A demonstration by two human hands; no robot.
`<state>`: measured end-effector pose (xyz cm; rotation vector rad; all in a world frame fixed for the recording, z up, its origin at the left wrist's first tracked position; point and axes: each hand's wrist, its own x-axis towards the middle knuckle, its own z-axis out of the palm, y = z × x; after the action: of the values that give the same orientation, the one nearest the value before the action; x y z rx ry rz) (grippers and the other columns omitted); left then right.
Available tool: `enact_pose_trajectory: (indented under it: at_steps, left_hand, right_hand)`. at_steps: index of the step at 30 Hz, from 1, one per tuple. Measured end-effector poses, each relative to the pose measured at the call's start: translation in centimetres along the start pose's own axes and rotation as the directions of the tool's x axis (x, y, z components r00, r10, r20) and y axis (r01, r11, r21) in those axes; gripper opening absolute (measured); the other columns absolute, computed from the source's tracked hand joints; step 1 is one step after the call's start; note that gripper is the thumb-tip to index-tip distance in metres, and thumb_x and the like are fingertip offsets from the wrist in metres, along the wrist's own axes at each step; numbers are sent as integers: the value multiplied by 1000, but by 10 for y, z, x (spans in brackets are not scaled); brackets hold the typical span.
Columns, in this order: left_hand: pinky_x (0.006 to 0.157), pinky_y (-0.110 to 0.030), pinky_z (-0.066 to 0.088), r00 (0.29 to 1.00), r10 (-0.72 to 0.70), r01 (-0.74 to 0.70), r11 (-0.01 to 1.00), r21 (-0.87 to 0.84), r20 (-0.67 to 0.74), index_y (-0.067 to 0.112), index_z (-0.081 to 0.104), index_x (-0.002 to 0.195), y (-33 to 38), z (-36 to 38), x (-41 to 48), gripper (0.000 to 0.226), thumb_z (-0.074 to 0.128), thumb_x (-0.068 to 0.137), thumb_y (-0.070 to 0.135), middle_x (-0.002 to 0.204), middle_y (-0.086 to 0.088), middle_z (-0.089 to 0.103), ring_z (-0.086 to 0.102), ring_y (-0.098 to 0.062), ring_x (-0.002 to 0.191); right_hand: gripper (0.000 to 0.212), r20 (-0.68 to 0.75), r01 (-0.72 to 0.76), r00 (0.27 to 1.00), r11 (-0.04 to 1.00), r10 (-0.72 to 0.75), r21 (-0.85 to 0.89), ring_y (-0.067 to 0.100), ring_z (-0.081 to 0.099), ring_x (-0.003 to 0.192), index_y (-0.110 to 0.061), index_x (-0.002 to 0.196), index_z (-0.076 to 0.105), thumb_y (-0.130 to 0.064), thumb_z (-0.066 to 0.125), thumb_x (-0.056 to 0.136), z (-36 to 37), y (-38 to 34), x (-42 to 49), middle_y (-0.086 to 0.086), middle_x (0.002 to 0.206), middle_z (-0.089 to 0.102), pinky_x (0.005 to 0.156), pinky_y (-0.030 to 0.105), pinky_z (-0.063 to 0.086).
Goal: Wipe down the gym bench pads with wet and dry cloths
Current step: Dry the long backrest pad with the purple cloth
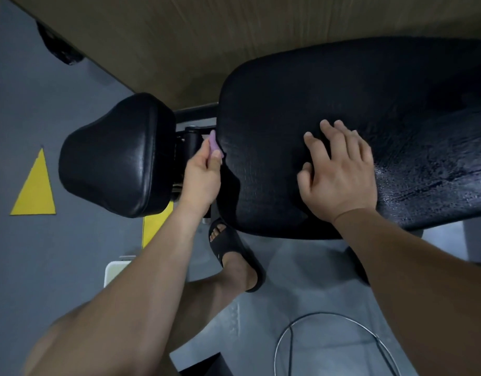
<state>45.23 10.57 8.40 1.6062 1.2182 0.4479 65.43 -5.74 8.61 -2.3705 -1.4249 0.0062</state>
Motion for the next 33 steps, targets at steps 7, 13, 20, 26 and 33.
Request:
enact_pose_trajectory:
  at_steps: [7, 13, 20, 26, 33]
  left_hand:
    - [112, -33, 44, 999, 25, -27, 997, 77, 32, 30, 63, 132, 29, 7, 81, 36, 42, 102, 23, 123, 10, 70, 61, -5, 120]
    - [99, -37, 54, 990, -132, 132, 991, -2, 54, 24, 71, 115, 66, 9, 144, 32, 40, 106, 21, 105, 0, 74, 69, -16, 102]
    - [77, -32, 56, 923, -245, 220, 969, 113, 297, 13, 74, 102, 118, 33, 185, 44, 35, 94, -5, 90, -7, 72, 69, -20, 81]
    - [107, -22, 38, 886, 174, -441, 608, 661, 431, 19, 54, 144, 128, 62, 186, 40, 40, 106, 23, 141, -2, 60, 53, -18, 130]
    - [120, -18, 17, 920, 282, -392, 670, 630, 273, 19, 34, 157, 67, 10, 151, 48, 36, 109, 23, 162, -1, 34, 30, -14, 149]
  right_hand:
    - [58, 40, -5, 999, 1000, 5, -15, 32, 31, 149, -14, 144, 53, -33, 47, 89, -2, 0, 3, 14, 156, 42, 124, 48, 19]
    - [59, 81, -14, 997, 1000, 17, -28, 32, 29, 150, -15, 145, 53, -34, 49, 89, -4, 1, 5, 14, 157, 40, 125, 47, 17]
    - [59, 93, -22, 995, 999, 26, -37, 31, 29, 150, -16, 145, 54, -33, 51, 89, -3, 1, 7, 14, 157, 41, 125, 48, 18]
    - [59, 90, -26, 996, 999, 29, -38, 31, 30, 150, -16, 144, 55, -34, 51, 89, -3, 0, 7, 13, 156, 42, 125, 47, 18]
    - [59, 117, -30, 993, 999, 34, -36, 30, 28, 151, -16, 145, 53, -35, 49, 90, -6, 0, 6, 13, 157, 41, 125, 47, 17]
